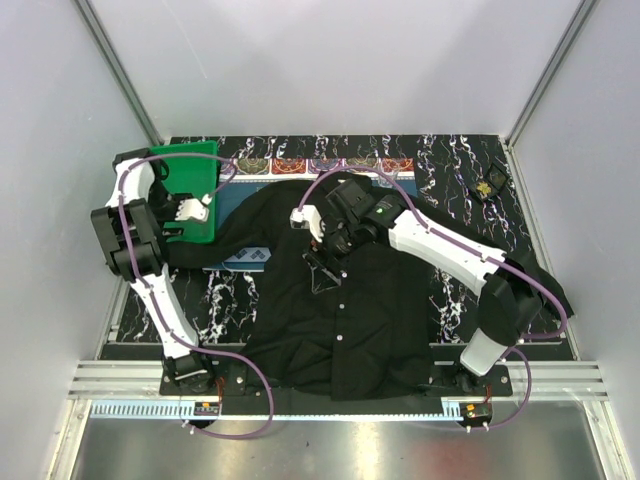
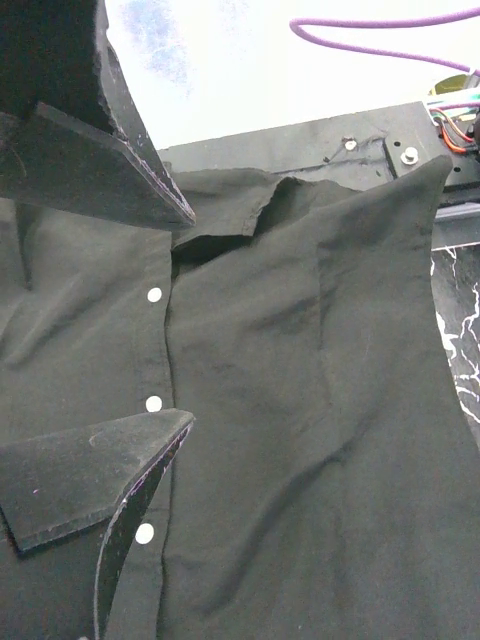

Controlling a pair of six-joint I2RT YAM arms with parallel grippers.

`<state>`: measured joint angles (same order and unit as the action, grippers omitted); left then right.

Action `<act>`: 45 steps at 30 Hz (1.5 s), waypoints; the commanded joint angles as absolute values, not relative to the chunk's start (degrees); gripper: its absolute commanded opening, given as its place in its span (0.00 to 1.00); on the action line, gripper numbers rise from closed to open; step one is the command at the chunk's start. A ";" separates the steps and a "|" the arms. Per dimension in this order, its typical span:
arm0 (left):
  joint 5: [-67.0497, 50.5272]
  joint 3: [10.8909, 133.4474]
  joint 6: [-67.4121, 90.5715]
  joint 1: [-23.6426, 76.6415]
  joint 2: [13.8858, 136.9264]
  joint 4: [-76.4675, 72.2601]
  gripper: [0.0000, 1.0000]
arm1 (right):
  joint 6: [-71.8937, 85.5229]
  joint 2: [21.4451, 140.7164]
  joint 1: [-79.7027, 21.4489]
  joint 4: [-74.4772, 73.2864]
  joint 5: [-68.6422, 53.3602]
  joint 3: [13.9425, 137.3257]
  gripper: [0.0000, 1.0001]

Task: Pin the brooch onto the clothing
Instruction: Flatten out the clothes at the center of the board.

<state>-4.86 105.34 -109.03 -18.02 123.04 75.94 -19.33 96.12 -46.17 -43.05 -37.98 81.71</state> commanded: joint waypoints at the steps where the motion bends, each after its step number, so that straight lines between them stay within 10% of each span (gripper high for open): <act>1: -1.24 103.98 -109.42 -17.40 124.19 88.68 0.82 | -19.95 95.89 -44.39 -43.77 -38.84 81.91 0.78; 8: 2.19 99.24 -110.83 -16.88 120.51 88.68 0.67 | -20.04 97.38 -43.51 -45.26 -40.69 83.58 0.77; 14: 0.79 97.64 -110.57 -16.26 117.08 88.68 0.00 | -20.22 98.00 -43.33 -45.70 -41.22 84.55 0.74; 27: -9.32 94.06 -112.06 -16.00 101.96 88.59 0.04 | -20.30 98.09 -42.98 -45.62 -41.48 84.46 0.72; 29: -11.76 92.99 -110.31 -14.94 100.64 88.68 0.56 | -20.22 98.35 -42.89 -45.62 -41.57 84.38 0.72; 31: -14.05 92.20 -110.21 -14.07 99.67 88.59 0.85 | -20.04 98.26 -42.89 -45.62 -41.84 84.37 0.72; 45: -11.61 89.57 -106.79 -7.39 106.70 88.68 0.78 | -20.39 96.68 -42.80 -45.79 -41.31 81.92 0.72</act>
